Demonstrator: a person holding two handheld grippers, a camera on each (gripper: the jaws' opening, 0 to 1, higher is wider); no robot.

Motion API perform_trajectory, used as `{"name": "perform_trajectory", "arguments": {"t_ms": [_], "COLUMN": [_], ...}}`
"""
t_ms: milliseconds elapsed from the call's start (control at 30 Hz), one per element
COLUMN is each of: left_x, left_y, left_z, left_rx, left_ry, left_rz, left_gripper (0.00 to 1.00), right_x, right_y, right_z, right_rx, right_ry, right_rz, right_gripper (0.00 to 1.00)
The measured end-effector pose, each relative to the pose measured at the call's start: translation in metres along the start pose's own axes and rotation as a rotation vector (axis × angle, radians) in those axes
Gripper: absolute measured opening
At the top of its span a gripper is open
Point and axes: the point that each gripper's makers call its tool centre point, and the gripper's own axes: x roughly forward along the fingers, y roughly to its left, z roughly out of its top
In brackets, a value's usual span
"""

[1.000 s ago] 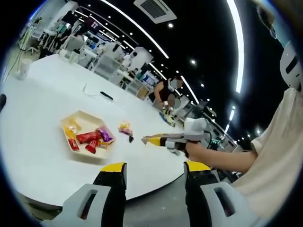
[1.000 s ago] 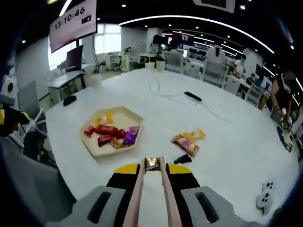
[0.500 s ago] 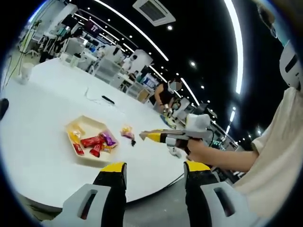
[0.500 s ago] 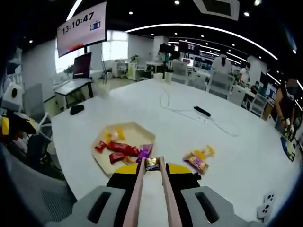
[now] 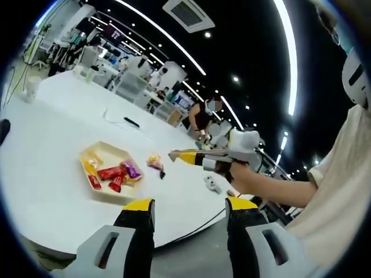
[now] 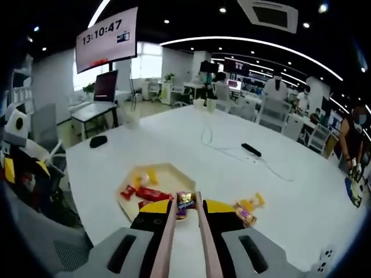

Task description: Place the target food into the container with the food tongs after gripping and lifting it, then release it inside without dropping or visibly crushing the food.

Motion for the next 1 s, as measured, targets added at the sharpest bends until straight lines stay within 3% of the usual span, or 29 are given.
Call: {"name": "perform_trajectory", "arguments": {"t_ms": [567, 1000], "left_x": [-0.007, -0.014], "left_y": [0.006, 0.016], "left_z": [-0.003, -0.005], "left_rx": [-0.026, -0.048], "left_ry": [-0.025, -0.038], "left_rz": [0.018, 0.038], "left_gripper": [0.47, 0.47], "right_x": [0.015, 0.025], "right_y": [0.026, 0.039], "right_z": [0.043, 0.063], "right_rx": [-0.064, -0.098], "right_ry": [-0.067, -0.096], "right_rz": [0.042, 0.06], "right_gripper": [0.2, 0.2]}}
